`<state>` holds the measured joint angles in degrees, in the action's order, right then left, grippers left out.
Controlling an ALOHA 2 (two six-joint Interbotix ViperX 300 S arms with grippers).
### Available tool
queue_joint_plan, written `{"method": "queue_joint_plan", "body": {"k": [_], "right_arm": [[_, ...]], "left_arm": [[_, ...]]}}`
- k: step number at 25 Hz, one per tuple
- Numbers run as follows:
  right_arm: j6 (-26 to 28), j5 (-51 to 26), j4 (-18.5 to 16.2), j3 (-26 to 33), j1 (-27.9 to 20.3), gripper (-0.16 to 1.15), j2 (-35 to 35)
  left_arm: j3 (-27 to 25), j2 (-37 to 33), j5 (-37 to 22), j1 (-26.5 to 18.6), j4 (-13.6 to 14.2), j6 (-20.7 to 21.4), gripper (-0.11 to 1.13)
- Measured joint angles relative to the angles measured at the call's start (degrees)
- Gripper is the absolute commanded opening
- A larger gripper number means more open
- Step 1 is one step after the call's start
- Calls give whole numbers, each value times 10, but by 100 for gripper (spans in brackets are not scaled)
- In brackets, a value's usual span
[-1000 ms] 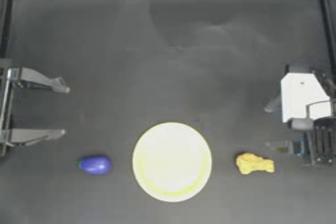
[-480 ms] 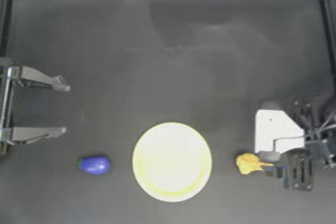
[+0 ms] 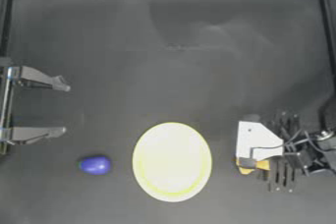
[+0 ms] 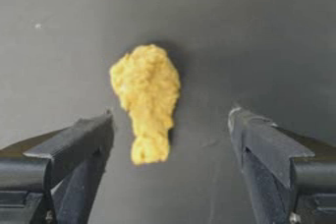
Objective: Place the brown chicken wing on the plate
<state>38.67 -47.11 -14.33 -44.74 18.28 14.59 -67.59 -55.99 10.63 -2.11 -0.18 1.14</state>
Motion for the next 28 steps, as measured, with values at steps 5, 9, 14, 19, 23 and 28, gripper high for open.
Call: {"method": "queue_joint_plan", "body": {"k": [5,9,14,19,23,28], "right_arm": [[15,32,-4,-14,1,98,-15],[23,62,-4,-19,1,98,-27],[25,84,-5,-20,4,98,-45],[27,98,-4,-29,4,98,-59],[27,113,-4,-33,5,97,-68],[41,127,-9,-42,4,97,-79]], "left_arm": [[0,0,0,0,0,1,102],[-1,0,0,0,0,0,102],[0,0,0,0,0,0,102],[0,0,0,1,1,0,102],[0,0,0,1,0,0,102],[0,0,0,0,0,-1,102]]}}
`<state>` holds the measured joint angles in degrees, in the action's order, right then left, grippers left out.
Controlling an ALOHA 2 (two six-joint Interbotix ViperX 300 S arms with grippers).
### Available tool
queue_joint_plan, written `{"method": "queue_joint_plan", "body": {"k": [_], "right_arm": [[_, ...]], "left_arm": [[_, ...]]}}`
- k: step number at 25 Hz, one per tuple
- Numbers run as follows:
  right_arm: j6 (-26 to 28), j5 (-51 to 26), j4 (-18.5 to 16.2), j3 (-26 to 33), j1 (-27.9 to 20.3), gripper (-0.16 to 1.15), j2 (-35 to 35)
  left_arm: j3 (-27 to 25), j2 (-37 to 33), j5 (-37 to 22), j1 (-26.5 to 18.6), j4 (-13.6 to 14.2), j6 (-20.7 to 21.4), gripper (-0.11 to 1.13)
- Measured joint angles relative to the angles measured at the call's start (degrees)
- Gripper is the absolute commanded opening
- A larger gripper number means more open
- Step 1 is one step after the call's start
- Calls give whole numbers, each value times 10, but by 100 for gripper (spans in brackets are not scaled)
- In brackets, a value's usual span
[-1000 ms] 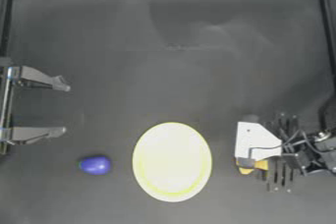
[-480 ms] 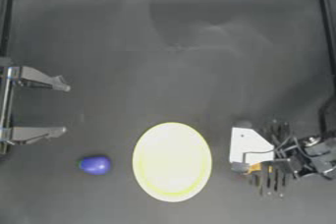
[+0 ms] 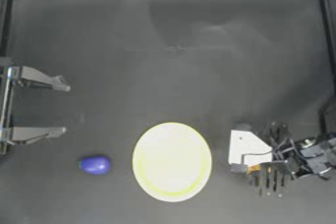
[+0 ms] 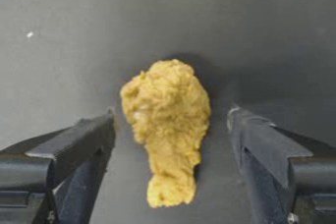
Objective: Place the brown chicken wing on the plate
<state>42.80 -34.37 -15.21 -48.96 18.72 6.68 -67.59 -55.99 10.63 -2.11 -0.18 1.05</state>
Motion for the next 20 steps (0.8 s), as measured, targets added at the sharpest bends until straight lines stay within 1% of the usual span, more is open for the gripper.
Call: {"method": "queue_joint_plan", "body": {"k": [4,6,8,10,12,13,17,20], "right_arm": [[14,10,-8,-1,0,92,-6],[13,18,-9,-1,0,82,-11],[13,23,-9,-1,0,69,-17],[13,24,-8,-1,1,51,-18],[13,24,-6,1,1,38,-18],[13,22,-6,2,1,35,-18],[7,15,-4,10,0,37,-18],[0,0,-9,24,1,37,-2]], "left_arm": [[-1,0,0,1,0,0,102],[0,0,0,0,0,0,102],[-1,0,0,1,0,0,102],[0,0,0,1,0,0,102],[0,0,0,1,0,0,102],[0,0,0,0,0,0,102],[0,0,0,1,0,-1,102],[0,0,0,0,0,-1,102]]}}
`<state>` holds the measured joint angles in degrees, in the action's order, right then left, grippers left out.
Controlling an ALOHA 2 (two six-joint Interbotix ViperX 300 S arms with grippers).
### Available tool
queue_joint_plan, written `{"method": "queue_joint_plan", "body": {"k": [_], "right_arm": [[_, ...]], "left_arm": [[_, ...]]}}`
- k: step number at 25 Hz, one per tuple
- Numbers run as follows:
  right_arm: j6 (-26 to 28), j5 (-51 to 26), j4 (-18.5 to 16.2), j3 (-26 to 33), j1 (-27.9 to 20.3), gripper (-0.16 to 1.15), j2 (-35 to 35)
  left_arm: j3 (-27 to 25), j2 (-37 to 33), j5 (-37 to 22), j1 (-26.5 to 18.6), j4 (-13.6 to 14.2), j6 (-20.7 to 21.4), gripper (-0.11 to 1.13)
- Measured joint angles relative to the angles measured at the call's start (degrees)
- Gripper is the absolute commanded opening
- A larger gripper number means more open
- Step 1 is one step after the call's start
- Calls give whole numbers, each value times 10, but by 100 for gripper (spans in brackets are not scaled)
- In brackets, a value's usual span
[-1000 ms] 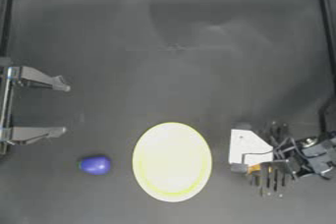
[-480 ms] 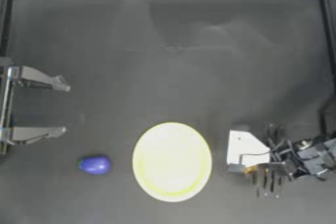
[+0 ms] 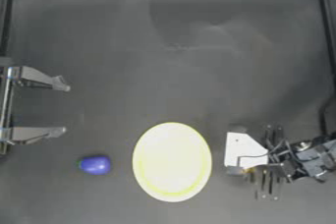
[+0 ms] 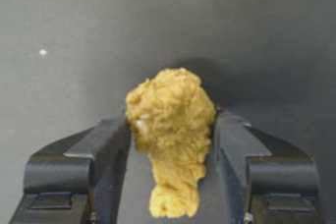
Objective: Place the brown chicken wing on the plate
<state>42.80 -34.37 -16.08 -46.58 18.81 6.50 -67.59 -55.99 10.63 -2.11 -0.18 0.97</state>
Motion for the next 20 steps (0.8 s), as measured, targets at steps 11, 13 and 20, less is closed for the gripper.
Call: {"method": "queue_joint_plan", "body": {"k": [11,13,20], "right_arm": [[-28,-52,-58,82,-21,37,62],[-59,-58,-57,101,-32,37,58],[-192,-80,-15,187,-74,37,-5]], "left_arm": [[0,0,0,1,0,0,102],[0,0,-2,0,0,1,102],[0,0,-10,0,0,0,102]]}}
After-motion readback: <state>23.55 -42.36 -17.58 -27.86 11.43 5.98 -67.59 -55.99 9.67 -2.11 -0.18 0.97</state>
